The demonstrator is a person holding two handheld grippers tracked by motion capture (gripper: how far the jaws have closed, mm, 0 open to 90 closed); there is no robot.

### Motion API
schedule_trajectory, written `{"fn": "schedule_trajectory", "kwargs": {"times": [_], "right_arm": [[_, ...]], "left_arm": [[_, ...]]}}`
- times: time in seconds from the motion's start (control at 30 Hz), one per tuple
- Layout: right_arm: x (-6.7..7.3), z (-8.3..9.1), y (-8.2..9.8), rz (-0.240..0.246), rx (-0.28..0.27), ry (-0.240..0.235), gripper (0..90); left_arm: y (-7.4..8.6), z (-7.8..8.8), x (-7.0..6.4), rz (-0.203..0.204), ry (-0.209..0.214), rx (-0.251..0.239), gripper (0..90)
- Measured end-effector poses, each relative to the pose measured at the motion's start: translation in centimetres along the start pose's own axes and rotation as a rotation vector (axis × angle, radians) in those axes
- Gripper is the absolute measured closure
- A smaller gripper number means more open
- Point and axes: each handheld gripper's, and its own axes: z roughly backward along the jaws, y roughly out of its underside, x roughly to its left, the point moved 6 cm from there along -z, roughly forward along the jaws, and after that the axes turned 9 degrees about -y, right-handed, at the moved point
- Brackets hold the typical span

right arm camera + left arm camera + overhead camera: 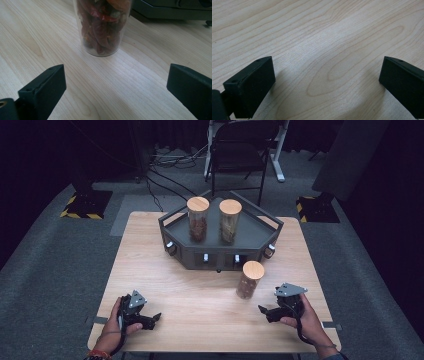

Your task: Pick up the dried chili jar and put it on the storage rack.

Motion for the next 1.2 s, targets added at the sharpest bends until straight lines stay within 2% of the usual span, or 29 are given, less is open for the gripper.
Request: {"fn": "schedule_trajectory", "kwargs": {"times": [1.2], "right_arm": [[1.0,-2.6,-3.3,0.025,-0.022,-0.026,2.6]], "left_arm": [[0.0,0.0,0.0,0.001,0.0,-0.001,0.2]]}}
